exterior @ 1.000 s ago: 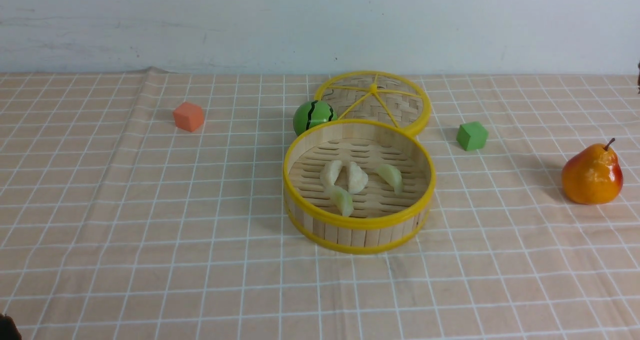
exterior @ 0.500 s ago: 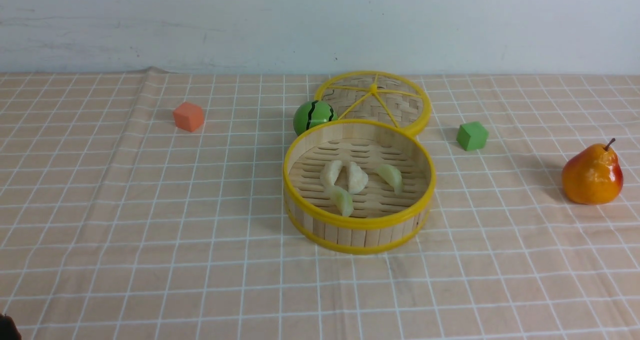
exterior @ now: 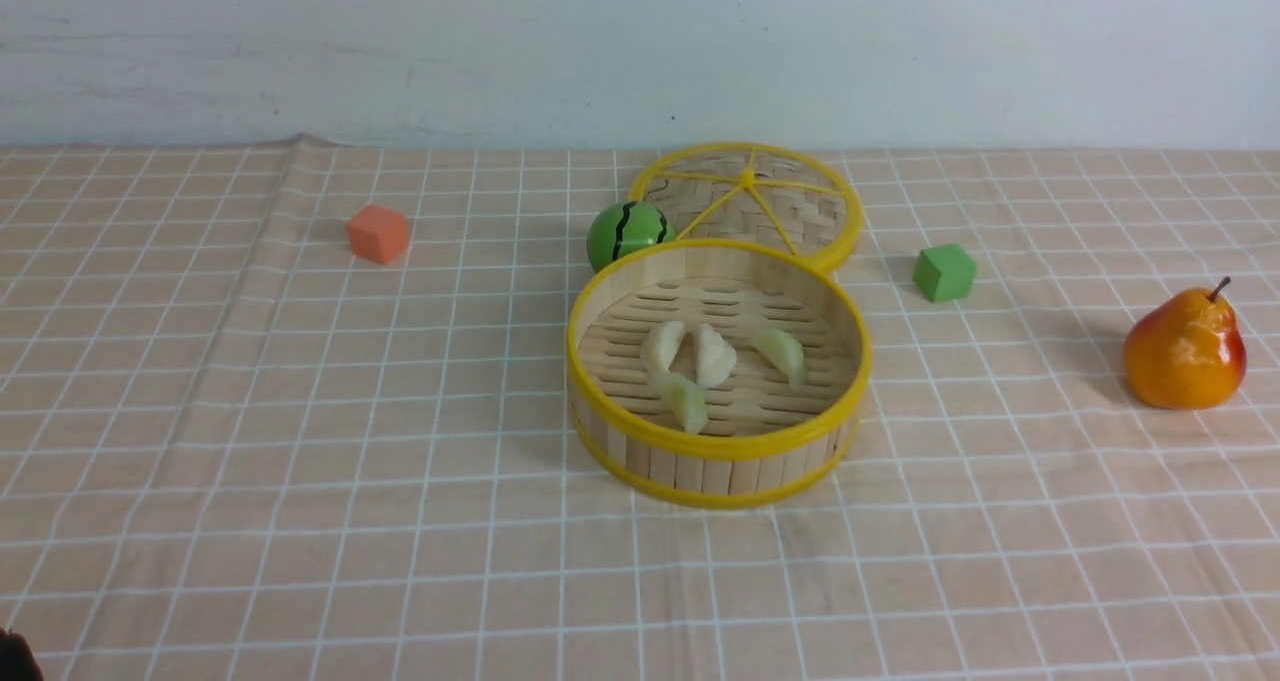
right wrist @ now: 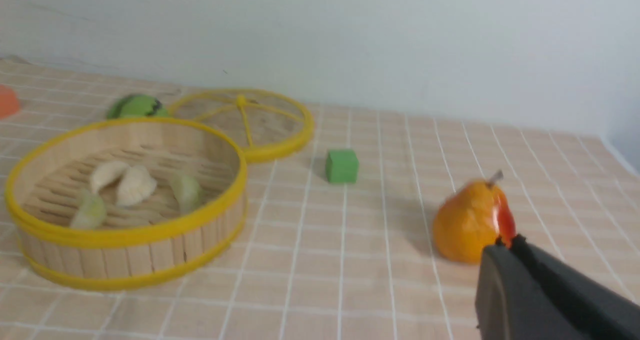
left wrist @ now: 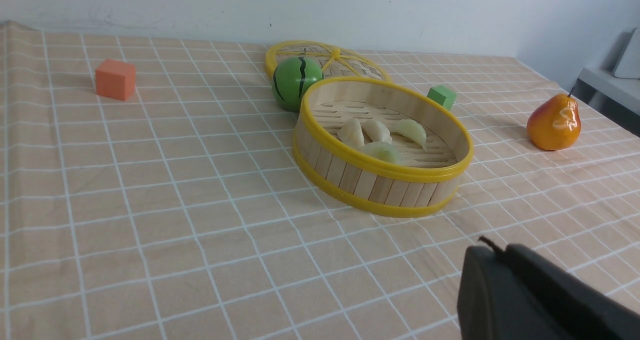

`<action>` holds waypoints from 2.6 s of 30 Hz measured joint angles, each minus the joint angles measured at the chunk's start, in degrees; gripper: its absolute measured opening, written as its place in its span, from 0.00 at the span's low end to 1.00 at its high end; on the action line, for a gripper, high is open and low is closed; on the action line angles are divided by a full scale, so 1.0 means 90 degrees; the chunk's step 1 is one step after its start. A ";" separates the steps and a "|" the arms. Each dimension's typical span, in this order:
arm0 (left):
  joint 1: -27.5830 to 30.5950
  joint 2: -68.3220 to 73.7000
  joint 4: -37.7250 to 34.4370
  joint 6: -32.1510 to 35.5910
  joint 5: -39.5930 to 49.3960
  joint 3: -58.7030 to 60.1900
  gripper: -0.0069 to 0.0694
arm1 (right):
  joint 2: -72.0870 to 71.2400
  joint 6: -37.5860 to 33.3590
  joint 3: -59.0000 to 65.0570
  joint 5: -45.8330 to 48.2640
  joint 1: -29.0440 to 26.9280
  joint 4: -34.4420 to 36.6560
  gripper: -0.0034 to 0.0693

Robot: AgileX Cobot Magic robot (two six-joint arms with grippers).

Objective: Put the dumplings into the steamer on the table with the brown tablecloth.

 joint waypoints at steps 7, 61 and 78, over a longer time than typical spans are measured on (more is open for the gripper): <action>0.0000 0.0000 0.0000 0.0000 0.0000 0.0000 0.12 | -0.1140 0.0525 0.1372 0.0181 -0.0170 0.0000 0.05; 0.3076 -0.0236 -0.0897 0.0644 -0.2334 0.1869 0.07 | -0.1311 0.0549 0.1596 0.0752 -0.0178 0.0025 0.11; 0.3996 -0.0449 -0.0981 0.1373 -0.1045 0.2393 0.07 | -0.1316 0.0556 0.1596 0.0757 -0.0178 0.0025 0.14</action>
